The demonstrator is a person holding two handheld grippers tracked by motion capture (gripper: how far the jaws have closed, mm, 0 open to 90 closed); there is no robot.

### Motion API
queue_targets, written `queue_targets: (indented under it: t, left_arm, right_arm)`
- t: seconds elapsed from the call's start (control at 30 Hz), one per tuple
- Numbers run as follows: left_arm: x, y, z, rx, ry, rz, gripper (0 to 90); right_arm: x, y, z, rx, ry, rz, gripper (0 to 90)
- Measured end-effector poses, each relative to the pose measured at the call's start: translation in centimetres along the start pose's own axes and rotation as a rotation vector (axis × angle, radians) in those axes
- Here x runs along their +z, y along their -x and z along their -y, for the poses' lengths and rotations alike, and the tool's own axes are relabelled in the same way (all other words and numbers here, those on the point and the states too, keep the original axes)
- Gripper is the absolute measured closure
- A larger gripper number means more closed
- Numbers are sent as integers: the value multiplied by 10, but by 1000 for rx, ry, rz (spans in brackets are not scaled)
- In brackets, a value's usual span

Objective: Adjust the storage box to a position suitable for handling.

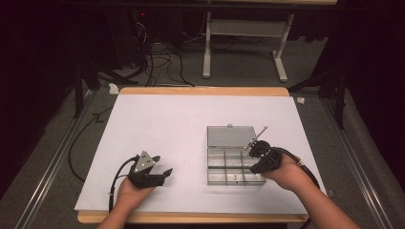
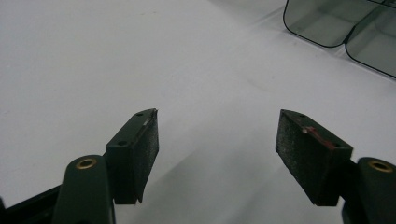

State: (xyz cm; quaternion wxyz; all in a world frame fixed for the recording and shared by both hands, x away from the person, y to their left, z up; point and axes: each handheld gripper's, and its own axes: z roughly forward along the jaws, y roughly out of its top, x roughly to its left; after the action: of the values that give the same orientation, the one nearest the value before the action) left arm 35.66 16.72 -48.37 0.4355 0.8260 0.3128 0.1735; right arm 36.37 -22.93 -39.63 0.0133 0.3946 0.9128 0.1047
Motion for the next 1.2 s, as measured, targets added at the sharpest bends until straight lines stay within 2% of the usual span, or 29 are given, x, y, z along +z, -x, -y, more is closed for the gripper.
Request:
queue_targets:
  t: [0.33, 0.63, 0.87, 0.97, 1.2]
  left_arm:
    - [0, 0, 0, 0, 2, -1, 303]
    - [0, 0, 0, 0, 0, 3, 303]
    - [0, -1, 0, -5, 2, 2, 302]
    - [0, -1, 0, -6, 1, 3, 303]
    - [0, -1, 0, -7, -3, 4, 304]
  right_arm:
    - [-11, 24, 26, 72, 9, 36, 900]
    - [-9, 42, 43, 121, 17, 53, 896]
    - [2, 55, 55, 161, 10, 72, 843]
    - [7, 59, 60, 187, 24, 76, 807]
    - [17, 62, 68, 213, 65, 75, 774]
